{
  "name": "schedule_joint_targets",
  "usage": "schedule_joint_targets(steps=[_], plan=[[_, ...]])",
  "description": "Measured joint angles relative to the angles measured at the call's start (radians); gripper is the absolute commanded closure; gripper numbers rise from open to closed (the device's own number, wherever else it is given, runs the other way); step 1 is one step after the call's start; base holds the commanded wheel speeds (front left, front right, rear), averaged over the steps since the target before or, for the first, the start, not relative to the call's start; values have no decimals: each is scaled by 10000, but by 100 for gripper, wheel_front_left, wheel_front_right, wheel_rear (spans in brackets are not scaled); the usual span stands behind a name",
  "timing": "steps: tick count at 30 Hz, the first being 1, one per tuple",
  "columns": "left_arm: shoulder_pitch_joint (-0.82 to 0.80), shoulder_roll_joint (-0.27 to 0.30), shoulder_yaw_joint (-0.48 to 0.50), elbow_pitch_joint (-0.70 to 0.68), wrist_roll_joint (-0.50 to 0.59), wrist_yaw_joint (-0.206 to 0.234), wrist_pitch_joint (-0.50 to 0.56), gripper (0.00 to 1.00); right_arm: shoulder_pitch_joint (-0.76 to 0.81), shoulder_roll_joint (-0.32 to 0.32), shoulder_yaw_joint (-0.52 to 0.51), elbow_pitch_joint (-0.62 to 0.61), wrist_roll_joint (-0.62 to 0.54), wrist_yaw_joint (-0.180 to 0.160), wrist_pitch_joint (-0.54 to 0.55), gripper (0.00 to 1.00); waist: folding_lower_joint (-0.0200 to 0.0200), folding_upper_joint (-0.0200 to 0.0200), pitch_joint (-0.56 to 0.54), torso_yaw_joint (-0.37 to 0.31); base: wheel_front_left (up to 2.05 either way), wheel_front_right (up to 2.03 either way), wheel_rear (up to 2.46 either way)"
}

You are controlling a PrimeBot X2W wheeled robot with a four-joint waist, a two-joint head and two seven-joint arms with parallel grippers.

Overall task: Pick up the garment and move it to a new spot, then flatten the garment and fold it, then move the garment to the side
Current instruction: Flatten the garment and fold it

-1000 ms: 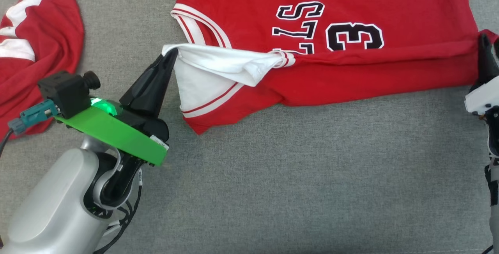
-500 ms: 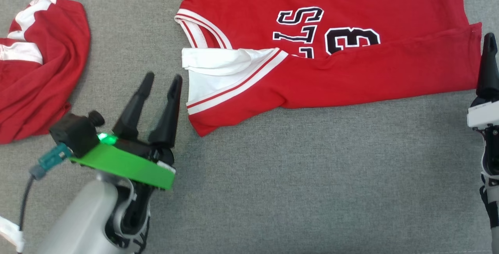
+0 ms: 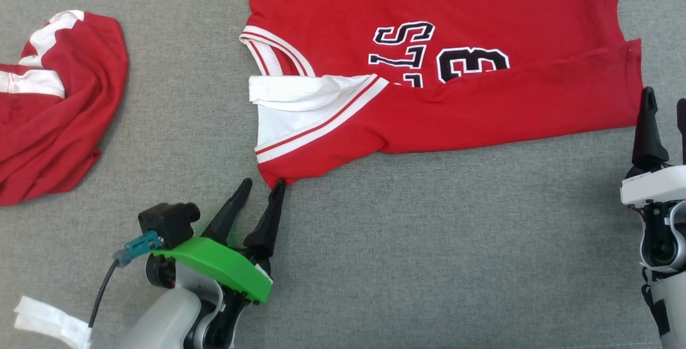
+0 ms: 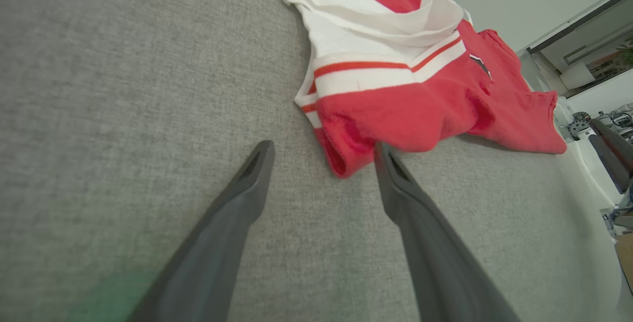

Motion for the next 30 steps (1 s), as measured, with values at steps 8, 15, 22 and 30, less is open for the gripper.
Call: schedule_joint_targets(steps=[8,15,22,30], plan=[[-501,-121,-314,546,167,-387,163,100,-290,-77,397,554,-15,0,-84,0,0,0,33,-182,0,0,0],[-495,186,-598,456,648,-445,142,100,-1057,-88,408,1983,-543,0,224,0,0,0,-47,-129,0,0,0],[-492,470,-602,127,696,-364,249,100,-1612,-90,466,3168,-583,-2,834,100,0,-1,-100,96,0,0,0],[-269,1039,-721,-326,978,-261,337,100,-1179,-439,1022,2917,130,4,859,100,0,0,-339,84,0,0,0]])
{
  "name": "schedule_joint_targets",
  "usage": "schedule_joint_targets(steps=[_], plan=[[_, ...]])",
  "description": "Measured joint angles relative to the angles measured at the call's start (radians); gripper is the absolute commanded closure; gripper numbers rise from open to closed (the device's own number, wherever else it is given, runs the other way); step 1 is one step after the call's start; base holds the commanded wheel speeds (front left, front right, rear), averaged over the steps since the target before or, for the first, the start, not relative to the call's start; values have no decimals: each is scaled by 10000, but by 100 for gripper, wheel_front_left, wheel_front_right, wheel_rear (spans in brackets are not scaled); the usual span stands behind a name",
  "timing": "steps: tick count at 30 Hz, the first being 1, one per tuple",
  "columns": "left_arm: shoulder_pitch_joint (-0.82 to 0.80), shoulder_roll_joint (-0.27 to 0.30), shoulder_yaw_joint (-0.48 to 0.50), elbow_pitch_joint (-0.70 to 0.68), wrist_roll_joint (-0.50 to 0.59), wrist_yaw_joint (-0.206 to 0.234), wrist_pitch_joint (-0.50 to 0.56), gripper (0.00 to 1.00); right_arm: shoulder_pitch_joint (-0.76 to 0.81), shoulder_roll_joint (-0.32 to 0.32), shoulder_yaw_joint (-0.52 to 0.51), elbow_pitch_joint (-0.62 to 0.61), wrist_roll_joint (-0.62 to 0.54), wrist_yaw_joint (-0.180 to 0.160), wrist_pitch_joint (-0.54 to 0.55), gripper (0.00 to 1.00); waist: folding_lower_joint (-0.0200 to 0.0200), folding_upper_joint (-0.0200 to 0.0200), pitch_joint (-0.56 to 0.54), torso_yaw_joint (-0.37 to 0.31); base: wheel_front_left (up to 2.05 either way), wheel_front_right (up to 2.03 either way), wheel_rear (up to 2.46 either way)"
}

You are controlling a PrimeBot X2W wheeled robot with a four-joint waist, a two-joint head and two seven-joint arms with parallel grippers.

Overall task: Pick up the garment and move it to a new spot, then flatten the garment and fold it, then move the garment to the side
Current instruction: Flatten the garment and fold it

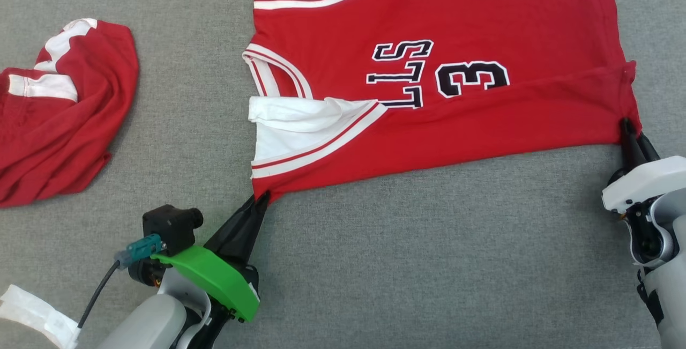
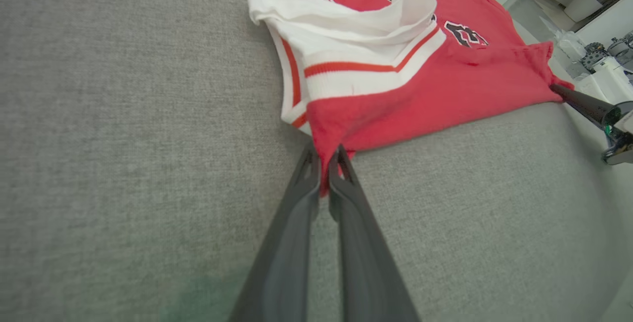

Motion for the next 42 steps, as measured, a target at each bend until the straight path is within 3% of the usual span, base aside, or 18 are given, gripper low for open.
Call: schedule_joint_targets(steps=[9,15,20,28,30,31,32,33,34,35,42], plan=[[1198,913,-240,-1298,58,476,500,100,1498,-579,194,-1151,738,2,535,100,0,0,-488,-187,0,0,0],[2037,1252,-387,-2178,59,894,539,100,2944,-754,-244,-2002,838,10,803,100,0,0,-842,-238,0,0,0],[2372,1317,-414,-2510,19,1091,527,100,4122,-554,-702,-3057,798,6,1166,100,0,0,-1040,-153,0,0,0],[2561,1386,-817,-2504,-236,1147,1239,100,4504,6,-1262,-3810,364,0,1737,100,0,0,-1157,-300,0,0,0],[2559,1375,-855,-2382,-318,1172,1421,100,4547,142,-1298,-3816,291,0,1896,81,0,0,-1223,-308,0,0,0],[2558,1360,-871,-2347,-366,1185,1471,100,4560,184,-1325,-3827,242,0,1950,64,0,0,-1246,-311,0,0,0],[2548,1329,-878,-2299,-378,1187,1505,100,4598,224,-1360,-3860,190,0,1987,33,0,0,-1270,-316,0,0,0],[2534,1289,-882,-2249,-382,1210,1507,71,4631,263,-1392,-3891,155,0,2034,0,0,0,-1287,-326,0,0,0],[2532,1256,-886,-2203,-422,1229,1567,50,4660,299,-1469,-3908,94,0,2036,0,0,0,-1299,-337,0,0,0],[2532,1248,-901,-2173,-451,1231,1595,0,4672,305,-1523,-3935,46,-2,2052,0,0,0,-1309,-345,0,0,0],[2536,1423,-493,-2560,-593,1329,1367,0,4752,90,-1701,-4646,-654,-4,2046,0,0,0,-1405,-426,0,0,0]])
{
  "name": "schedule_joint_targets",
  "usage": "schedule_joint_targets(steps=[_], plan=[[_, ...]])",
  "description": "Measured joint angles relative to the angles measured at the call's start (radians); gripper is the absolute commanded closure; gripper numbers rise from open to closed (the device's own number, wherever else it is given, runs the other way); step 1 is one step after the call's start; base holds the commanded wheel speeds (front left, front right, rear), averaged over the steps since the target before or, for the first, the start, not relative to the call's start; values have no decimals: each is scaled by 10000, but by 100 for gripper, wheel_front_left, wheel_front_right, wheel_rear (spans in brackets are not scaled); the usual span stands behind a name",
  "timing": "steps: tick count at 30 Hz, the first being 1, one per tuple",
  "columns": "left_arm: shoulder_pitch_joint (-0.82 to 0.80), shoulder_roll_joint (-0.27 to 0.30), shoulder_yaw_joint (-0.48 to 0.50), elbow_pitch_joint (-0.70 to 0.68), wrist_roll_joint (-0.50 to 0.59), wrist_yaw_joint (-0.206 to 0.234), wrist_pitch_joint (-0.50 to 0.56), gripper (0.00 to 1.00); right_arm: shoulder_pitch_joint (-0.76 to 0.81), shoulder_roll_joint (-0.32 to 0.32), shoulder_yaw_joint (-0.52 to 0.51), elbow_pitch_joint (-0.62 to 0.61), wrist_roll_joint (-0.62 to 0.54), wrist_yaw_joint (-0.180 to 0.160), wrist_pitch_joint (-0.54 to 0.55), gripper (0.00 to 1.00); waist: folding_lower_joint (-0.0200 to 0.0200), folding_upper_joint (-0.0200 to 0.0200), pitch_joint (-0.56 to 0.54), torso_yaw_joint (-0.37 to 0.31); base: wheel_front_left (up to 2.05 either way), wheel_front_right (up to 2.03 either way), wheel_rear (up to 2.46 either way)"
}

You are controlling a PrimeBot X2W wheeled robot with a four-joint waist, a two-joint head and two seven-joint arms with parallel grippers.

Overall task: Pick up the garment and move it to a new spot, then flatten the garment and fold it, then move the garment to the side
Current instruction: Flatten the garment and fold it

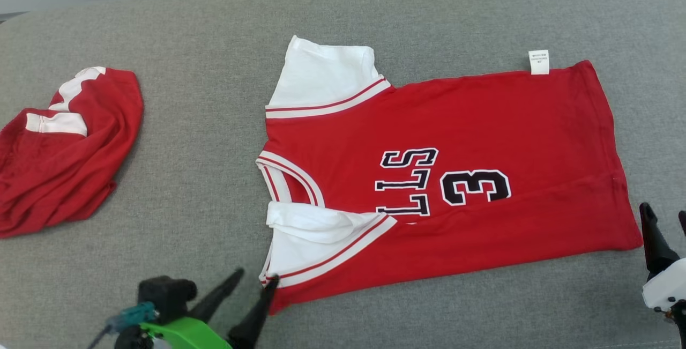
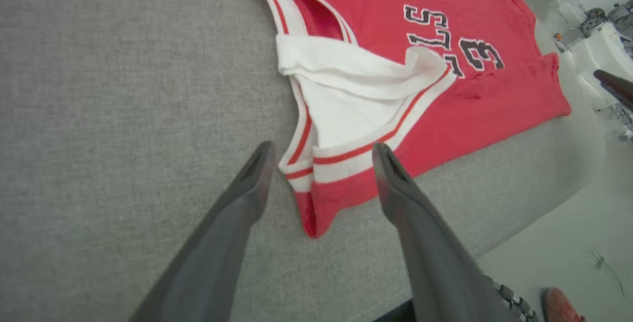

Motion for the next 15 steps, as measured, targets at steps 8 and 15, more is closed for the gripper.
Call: schedule_joint_targets(steps=[8,15], plan=[[-1793,1285,2010,-1463,-82,629,13,0,-875,364,711,-938,-865,0,-1037,0,0,0,295,-92,0,0,0],[-5493,1371,1941,-460,-510,-182,2847,0,-1978,522,1661,-832,-1149,0,-1572,0,1,0,1034,-238,0,0,0]])
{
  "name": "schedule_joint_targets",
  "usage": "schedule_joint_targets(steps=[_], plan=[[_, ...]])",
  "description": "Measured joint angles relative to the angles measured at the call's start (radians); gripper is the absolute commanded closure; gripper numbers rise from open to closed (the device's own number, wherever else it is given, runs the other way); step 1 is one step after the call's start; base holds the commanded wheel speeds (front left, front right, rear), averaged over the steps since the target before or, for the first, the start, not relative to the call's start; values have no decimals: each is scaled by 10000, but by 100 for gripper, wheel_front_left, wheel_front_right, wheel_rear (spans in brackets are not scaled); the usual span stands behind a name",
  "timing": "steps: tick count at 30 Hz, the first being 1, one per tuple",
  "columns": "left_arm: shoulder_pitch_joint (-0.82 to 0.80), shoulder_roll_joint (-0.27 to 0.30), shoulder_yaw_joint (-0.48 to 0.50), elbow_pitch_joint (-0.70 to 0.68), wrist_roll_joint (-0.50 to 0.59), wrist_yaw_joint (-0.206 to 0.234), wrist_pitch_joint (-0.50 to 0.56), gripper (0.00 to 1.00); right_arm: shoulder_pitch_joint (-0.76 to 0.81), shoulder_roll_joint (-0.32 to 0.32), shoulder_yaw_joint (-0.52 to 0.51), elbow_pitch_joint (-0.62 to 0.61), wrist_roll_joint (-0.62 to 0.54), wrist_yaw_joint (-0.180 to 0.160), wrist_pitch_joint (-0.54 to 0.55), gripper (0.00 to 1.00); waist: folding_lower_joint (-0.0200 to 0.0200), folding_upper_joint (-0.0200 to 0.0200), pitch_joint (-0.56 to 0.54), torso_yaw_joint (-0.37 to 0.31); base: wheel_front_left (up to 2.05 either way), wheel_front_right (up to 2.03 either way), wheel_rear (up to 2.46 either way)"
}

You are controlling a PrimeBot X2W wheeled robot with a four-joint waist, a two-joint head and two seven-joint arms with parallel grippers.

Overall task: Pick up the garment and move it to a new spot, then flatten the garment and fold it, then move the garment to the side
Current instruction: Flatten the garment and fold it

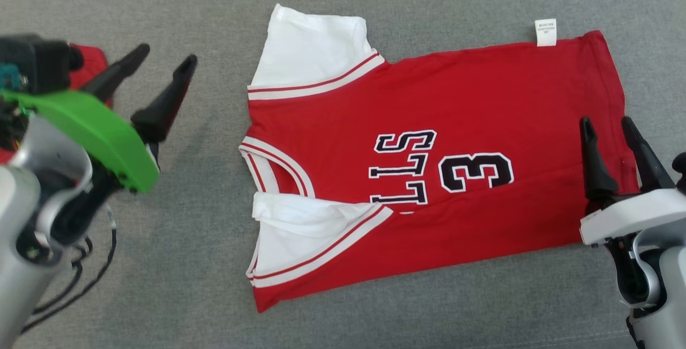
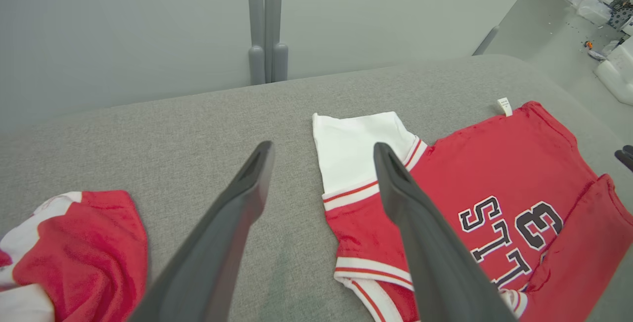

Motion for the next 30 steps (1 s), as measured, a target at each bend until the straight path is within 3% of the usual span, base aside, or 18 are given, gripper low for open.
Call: schedule_joint_targets(steps=[4,8,17,30], plan=[[-2066,-267,-414,1197,-401,-445,2021,0,-488,-13,349,56,21,2,-196,0,0,0,563,-148,0,0,0],[-3548,-606,-865,2322,-435,-790,3390,0,-787,-19,546,157,63,2,-374,0,1,0,1129,-364,0,0,0],[-5341,-1304,-1277,4454,293,-1156,3678,0,-1245,115,784,288,209,2,-759,0,1,0,2240,-1028,0,0,0],[-6322,-1340,-1674,5511,832,-1636,3963,0,-1652,360,1133,796,414,2,-1275,0,1,0,3245,-1944,0,0,0]])
